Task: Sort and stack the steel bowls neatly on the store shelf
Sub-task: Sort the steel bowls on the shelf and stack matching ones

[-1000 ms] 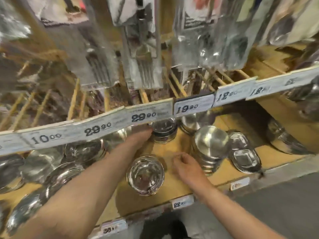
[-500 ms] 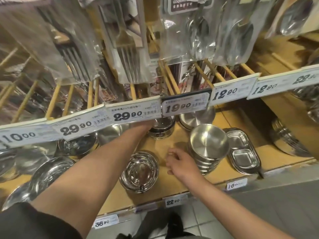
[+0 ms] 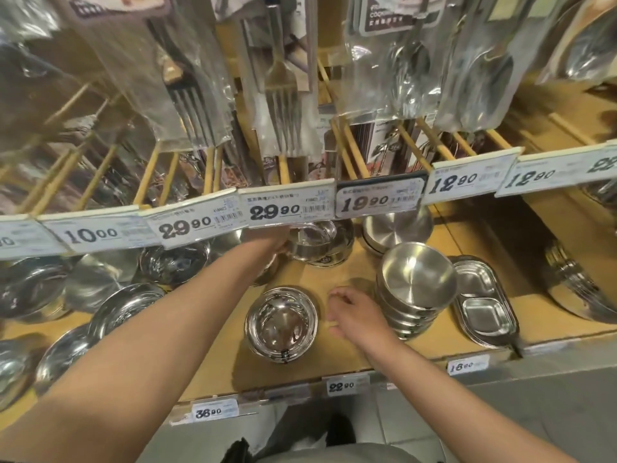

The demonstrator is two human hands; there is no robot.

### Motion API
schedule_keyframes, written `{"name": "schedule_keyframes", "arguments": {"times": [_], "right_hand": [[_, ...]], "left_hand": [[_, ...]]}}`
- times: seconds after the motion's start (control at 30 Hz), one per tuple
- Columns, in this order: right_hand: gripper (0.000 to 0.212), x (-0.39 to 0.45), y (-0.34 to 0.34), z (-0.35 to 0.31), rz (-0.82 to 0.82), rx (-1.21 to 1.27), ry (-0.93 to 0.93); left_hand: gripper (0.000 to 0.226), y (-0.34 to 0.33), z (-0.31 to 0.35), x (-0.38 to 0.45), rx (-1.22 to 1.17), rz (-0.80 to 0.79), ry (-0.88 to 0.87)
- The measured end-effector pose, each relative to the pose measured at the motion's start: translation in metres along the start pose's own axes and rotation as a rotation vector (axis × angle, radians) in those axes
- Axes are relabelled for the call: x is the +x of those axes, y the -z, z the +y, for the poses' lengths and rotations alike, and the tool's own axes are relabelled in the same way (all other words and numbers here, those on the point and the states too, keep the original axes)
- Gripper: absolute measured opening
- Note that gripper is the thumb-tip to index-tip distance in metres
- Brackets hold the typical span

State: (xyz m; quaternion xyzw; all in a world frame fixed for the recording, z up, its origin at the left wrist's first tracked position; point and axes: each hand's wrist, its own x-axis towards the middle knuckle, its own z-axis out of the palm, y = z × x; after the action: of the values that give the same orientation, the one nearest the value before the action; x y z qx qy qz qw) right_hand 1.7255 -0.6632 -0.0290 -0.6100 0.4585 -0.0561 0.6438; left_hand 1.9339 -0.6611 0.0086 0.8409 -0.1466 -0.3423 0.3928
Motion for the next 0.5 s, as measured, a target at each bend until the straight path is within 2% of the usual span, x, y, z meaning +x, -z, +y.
{"name": "schedule_keyframes", "arguments": {"times": [0.1, 0.3, 0.37, 0.5], "right_hand": [[0.013, 0.005, -0.005, -0.004, -0.03, -0.009, -0.004], [0.016, 0.017, -0.011, -0.006, -0.091, 0.03, -0.029], [0.015, 0.018, -0.01, -0.01, -0.104, 0.06, -0.027], [0.01, 0.019, -0.007, -0.014, -0.123, 0.111, -0.025]], "left_hand": [[0.026, 0.018, -0.006, -0.011, 0.082, 0.022, 0.035], [0.023, 0.041, -0.019, -0.025, 0.114, 0.043, 0.136], [0.015, 0.048, -0.028, -0.03, 0.117, 0.056, 0.173], [0.012, 0.061, -0.047, -0.052, 0.086, 0.085, 0.17]]}}
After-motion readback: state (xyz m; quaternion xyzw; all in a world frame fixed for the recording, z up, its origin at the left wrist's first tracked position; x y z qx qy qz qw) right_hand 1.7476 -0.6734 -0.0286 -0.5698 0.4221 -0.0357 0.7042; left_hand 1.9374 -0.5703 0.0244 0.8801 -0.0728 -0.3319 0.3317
